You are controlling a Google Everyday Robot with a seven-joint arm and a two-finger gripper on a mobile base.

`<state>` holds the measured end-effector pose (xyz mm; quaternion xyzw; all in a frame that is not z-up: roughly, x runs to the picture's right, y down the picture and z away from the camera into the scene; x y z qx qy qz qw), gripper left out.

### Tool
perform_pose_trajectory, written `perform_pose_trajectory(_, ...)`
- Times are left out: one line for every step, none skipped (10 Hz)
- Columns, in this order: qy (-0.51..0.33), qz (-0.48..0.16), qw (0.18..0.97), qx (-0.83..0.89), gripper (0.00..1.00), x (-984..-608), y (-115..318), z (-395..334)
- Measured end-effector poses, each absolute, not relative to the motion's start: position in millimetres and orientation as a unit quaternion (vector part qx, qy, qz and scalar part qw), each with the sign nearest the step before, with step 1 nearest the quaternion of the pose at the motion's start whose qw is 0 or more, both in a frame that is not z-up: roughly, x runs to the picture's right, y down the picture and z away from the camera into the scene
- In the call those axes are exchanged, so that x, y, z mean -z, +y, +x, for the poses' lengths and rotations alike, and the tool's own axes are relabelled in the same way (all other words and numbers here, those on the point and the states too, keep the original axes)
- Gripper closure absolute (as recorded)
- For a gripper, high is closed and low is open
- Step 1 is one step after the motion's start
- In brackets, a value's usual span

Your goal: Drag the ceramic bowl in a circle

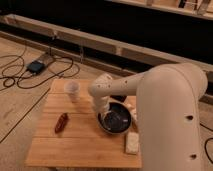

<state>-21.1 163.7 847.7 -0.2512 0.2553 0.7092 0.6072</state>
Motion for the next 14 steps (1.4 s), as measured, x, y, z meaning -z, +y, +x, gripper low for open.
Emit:
perform_pose_trajectory(0.255,-0.235,0.61,-0.713,0.83,-856.2,151.1,-10.3)
perform_pose_trajectory(0.25,-0.223,0.614,-0.715,0.83,-863.3,137.5,-4.7)
perform_pose_trajectory(0.245,-0.214,0.619,-0.715,0.83,-868.5,126.6,-2.1)
perform_pose_trajectory(0.235,-0.204,0.628,-0.713,0.83,-875.4,109.6,-3.5)
perform_pose_trajectory(0.223,-0.199,0.638,-0.709,0.83,-880.8,93.0,-13.3)
perform_pose_trajectory(0.212,-0.199,0.648,-0.704,0.83,-883.7,81.9,-27.3)
perform_pose_trajectory(0.201,-0.202,0.659,-0.696,0.83,-884.5,73.8,-43.7)
perform_pose_trajectory(0.189,-0.208,0.672,-0.685,0.83,-883.2,68.7,-63.7)
perform_pose_trajectory(0.178,-0.218,0.685,-0.672,0.83,-878.3,68.8,-83.5)
perform_pose_trajectory(0.166,-0.232,0.697,-0.658,0.83,-869.9,71.7,-103.4)
perform_pose_trajectory(0.154,-0.249,0.708,-0.642,0.83,-858.6,77.8,-121.7)
perform_pose_trajectory(0.148,-0.266,0.714,-0.631,0.83,-848.6,86.8,-132.4)
perform_pose_trajectory(0.146,-0.28,0.714,-0.625,0.83,-841.5,95.2,-137.2)
perform_pose_trajectory(0.149,-0.299,0.708,-0.623,0.83,-832.6,109.4,-136.5)
